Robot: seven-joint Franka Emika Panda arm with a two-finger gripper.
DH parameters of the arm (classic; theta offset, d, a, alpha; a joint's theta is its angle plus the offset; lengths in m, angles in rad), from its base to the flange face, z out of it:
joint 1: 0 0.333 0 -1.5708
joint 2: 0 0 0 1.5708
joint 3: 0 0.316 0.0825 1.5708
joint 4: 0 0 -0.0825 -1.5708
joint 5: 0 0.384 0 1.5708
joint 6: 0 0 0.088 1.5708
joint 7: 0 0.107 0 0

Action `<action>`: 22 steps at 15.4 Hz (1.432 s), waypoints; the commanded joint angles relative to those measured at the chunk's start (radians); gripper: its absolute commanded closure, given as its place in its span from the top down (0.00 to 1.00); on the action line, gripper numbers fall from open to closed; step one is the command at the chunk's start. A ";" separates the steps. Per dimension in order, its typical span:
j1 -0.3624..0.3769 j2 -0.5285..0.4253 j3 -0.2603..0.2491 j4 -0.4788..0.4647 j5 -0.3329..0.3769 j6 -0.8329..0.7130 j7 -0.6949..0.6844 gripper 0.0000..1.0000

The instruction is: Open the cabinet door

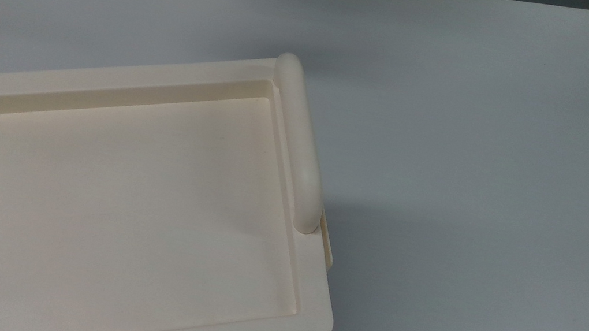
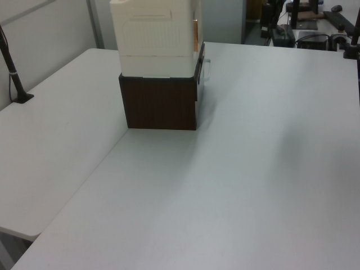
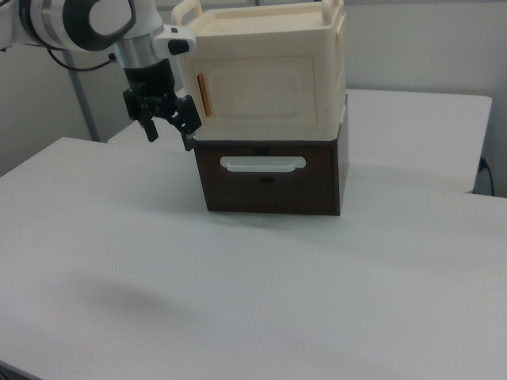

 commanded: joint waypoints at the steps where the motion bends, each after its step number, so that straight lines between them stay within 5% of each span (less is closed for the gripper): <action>1: 0.002 -0.024 0.007 -0.025 -0.014 -0.008 0.015 1.00; 6: 0.000 -0.015 0.007 -0.024 -0.003 0.000 0.007 1.00; 11: -0.011 -0.013 0.007 -0.019 -0.008 0.102 -0.175 1.00; 19: -0.009 -0.012 0.010 -0.021 -0.005 0.265 -0.189 1.00; 22: -0.007 0.010 0.010 -0.025 0.000 0.409 -0.240 0.89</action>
